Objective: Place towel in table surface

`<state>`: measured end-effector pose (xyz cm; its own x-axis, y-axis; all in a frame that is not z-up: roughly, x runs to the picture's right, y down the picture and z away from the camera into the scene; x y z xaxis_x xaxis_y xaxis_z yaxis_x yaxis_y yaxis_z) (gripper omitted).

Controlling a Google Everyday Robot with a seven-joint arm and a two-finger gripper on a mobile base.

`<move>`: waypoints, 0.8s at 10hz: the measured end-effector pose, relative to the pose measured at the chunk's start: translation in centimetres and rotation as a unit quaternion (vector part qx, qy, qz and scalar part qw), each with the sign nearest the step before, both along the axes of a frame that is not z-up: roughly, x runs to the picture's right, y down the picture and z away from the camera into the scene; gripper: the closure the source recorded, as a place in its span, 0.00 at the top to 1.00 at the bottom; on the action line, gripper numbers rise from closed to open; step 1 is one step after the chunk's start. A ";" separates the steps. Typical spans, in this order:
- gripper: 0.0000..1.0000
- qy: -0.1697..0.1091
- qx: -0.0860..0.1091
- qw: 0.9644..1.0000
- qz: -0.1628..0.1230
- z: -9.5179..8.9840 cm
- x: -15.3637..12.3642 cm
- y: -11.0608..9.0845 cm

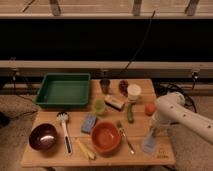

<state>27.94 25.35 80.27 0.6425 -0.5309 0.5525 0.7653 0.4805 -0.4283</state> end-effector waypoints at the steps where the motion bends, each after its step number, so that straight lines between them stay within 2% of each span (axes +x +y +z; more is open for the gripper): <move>1: 0.00 0.000 0.001 1.000 0.001 -0.2 0.1 -0.3; 3: 0.00 -0.001 0.005 1.000 0.002 -0.7 0.1 -1.2; 4: 0.00 -0.001 0.010 1.000 0.002 -1.3 0.1 -2.2; 7: 0.00 -0.003 0.034 0.999 -0.002 -4.4 0.1 -6.4; 8: 0.00 -0.007 0.047 0.999 -0.006 -6.1 -0.1 -8.4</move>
